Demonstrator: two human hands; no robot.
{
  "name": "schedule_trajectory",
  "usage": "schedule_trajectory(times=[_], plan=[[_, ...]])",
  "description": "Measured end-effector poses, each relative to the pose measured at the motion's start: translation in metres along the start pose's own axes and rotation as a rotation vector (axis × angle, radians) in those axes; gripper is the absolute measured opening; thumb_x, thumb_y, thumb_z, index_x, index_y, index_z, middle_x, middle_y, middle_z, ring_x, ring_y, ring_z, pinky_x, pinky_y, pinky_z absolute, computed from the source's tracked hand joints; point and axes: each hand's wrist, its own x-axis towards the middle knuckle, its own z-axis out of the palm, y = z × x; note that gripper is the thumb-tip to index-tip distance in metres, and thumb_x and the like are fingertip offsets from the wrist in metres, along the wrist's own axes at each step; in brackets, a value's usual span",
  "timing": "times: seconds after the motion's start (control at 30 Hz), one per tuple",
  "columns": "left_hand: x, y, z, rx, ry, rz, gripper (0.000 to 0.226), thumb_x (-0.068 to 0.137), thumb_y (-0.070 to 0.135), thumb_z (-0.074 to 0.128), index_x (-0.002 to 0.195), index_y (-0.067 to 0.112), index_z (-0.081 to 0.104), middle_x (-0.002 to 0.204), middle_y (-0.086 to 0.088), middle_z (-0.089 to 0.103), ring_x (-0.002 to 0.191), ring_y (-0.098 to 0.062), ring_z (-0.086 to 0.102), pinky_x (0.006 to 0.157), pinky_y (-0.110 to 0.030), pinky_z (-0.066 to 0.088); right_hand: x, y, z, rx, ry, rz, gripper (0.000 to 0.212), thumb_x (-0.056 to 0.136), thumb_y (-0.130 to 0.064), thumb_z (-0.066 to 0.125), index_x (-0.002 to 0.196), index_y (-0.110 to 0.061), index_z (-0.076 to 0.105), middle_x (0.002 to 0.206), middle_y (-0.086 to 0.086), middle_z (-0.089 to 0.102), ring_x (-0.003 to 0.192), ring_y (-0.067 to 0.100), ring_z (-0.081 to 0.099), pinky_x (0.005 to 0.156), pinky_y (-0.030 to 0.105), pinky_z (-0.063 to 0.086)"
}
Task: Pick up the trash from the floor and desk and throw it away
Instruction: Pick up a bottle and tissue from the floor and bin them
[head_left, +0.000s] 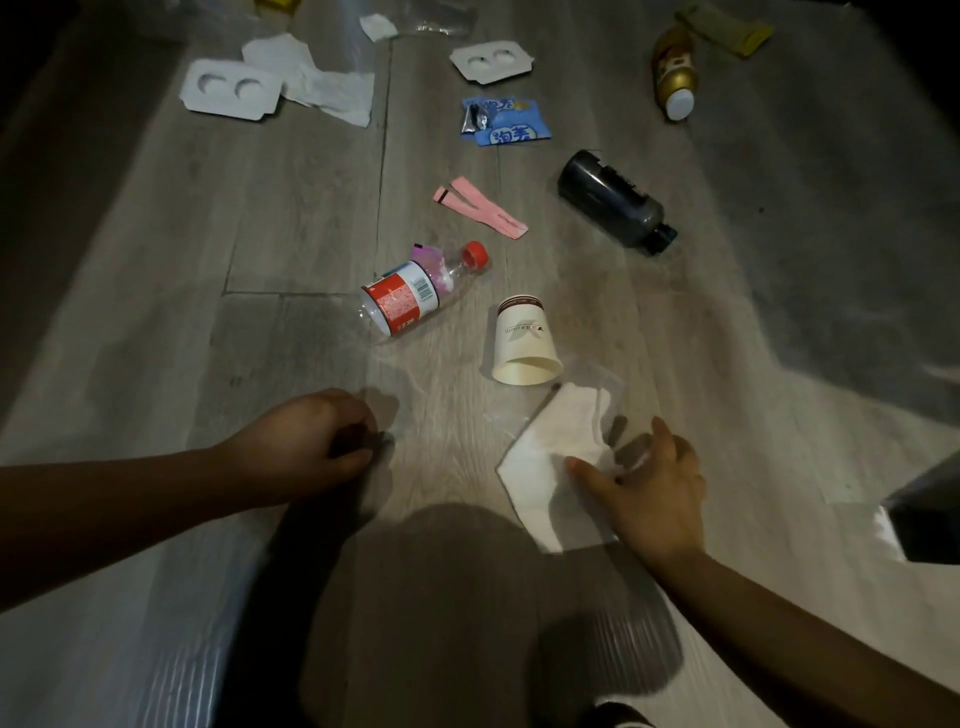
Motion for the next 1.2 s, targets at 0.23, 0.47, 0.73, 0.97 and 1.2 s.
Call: schedule_trajectory(times=[0.23,0.47,0.73,0.97,1.2], plan=[[0.011,0.013,0.004,0.048,-0.042,0.059,0.022,0.085,0.033,0.063,0.102,0.020,0.065,0.102,0.002,0.060,0.093,-0.013,0.056,0.086,-0.032,0.047,-0.018,0.021,0.001,0.097,-0.107,0.195,0.124,0.059,-0.069,0.072,0.150,-0.021,0.004,0.154,0.015,0.015,0.137,0.040,0.023,0.110,0.053,0.030],[0.018,0.018,-0.001,0.055,-0.044,0.100,0.025,0.086,0.037,0.062,0.105,0.021,0.064,0.102,0.003,0.059,0.093,-0.012,0.056,0.085,-0.033,0.048,0.002,-0.033,0.025,0.251,-0.016,-0.003,0.119,0.066,-0.045,0.082,0.151,-0.019,0.002,0.152,0.013,0.019,0.137,0.033,0.028,0.110,0.050,0.034],[0.006,-0.005,-0.002,0.046,-0.015,-0.006,0.022,0.084,0.037,0.064,0.100,0.022,0.065,0.099,0.005,0.060,0.090,-0.011,0.056,0.083,-0.033,0.049,0.031,-0.031,0.028,0.088,-0.032,-0.184,0.108,0.073,-0.034,0.080,0.151,-0.021,0.005,0.148,0.010,0.030,0.133,0.029,0.034,0.109,0.046,0.036],[0.012,-0.004,0.005,0.067,-0.053,-0.009,0.024,0.085,0.040,0.061,0.105,0.027,0.063,0.103,0.009,0.057,0.093,-0.007,0.055,0.086,-0.029,0.049,0.051,-0.024,0.012,0.218,0.016,-0.211,0.084,0.081,-0.022,0.073,0.149,-0.018,0.023,0.144,0.007,0.044,0.128,0.028,0.046,0.104,0.043,0.043],[0.023,0.001,-0.002,0.047,-0.072,0.020,0.023,0.086,0.039,0.059,0.105,0.027,0.062,0.102,0.007,0.057,0.093,-0.009,0.055,0.086,-0.034,0.049,0.067,-0.047,-0.034,0.373,0.297,-0.254,0.068,0.084,-0.029,0.068,0.142,-0.018,0.035,0.136,0.001,0.051,0.119,0.019,0.051,0.090,0.028,0.039]])
